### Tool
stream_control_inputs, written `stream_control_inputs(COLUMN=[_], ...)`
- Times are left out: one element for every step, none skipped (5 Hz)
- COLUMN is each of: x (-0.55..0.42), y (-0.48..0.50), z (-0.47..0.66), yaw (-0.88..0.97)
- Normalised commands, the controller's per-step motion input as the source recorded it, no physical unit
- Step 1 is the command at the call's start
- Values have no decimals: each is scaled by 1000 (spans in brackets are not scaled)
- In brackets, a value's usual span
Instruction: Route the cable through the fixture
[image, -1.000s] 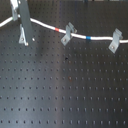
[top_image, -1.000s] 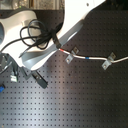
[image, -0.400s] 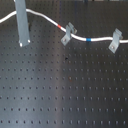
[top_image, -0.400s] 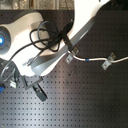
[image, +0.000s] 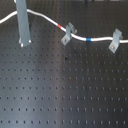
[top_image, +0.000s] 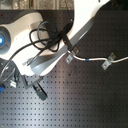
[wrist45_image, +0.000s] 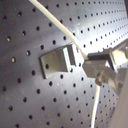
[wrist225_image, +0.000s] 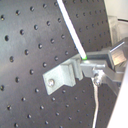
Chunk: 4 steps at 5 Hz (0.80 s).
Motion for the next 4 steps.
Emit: stream_control_inputs(x=[-30, -47, -50, -95], y=[64, -17, -14, -16], z=[222, 236, 272, 194], yaw=[706, 969, 1000, 1000])
